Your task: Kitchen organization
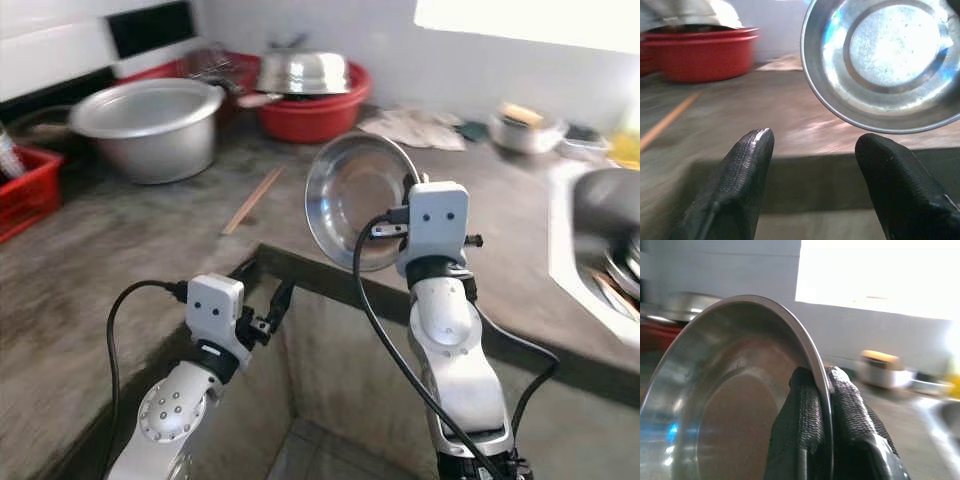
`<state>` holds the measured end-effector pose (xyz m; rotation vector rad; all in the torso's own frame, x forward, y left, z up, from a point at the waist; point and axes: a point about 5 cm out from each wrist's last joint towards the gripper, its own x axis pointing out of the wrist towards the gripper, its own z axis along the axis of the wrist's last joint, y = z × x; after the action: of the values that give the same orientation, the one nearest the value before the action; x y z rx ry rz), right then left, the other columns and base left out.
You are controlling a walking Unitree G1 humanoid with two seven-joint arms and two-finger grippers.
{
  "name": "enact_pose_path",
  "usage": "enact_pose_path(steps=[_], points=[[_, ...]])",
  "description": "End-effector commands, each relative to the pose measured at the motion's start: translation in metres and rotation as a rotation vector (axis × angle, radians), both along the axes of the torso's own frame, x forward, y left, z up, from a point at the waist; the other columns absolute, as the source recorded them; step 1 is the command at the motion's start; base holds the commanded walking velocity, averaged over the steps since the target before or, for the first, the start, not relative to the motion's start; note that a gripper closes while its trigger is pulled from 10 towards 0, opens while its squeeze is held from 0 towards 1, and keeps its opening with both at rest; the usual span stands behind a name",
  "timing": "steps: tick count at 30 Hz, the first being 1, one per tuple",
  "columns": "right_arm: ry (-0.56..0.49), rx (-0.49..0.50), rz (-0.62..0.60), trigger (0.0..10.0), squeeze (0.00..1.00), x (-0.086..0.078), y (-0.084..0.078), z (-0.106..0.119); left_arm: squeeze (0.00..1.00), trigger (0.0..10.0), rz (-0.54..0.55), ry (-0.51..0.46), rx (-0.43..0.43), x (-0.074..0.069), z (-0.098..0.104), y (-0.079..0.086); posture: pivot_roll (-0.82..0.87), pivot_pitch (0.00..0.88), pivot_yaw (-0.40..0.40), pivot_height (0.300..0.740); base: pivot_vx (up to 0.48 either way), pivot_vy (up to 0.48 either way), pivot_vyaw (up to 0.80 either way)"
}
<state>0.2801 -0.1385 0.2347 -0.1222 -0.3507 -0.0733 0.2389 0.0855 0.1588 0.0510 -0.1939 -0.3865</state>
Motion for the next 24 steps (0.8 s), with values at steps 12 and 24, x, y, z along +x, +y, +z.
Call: enact_pose_path(steps=[12, 24], points=[[-0.089, -0.015, -0.019, 0.0, 0.0, 0.001, -0.0035, 0.0196, 0.0, 10.0, -0.008, 0.008, -0.016, 0.0008, -0.0014, -0.0015, 0.08, 0.031, -0.013, 0.74, 0.045, -0.1, -0.78], [-0.059, -0.031, -0.017, 10.0, 0.0, 0.0065, -0.0037, 0.0157, 0.0, 10.0, 0.028, 0.006, -0.013, 0.0028, -0.0011, 0.003, 0.08, 0.022, -0.018, 0.74, 0.157, -0.147, -0.13]])
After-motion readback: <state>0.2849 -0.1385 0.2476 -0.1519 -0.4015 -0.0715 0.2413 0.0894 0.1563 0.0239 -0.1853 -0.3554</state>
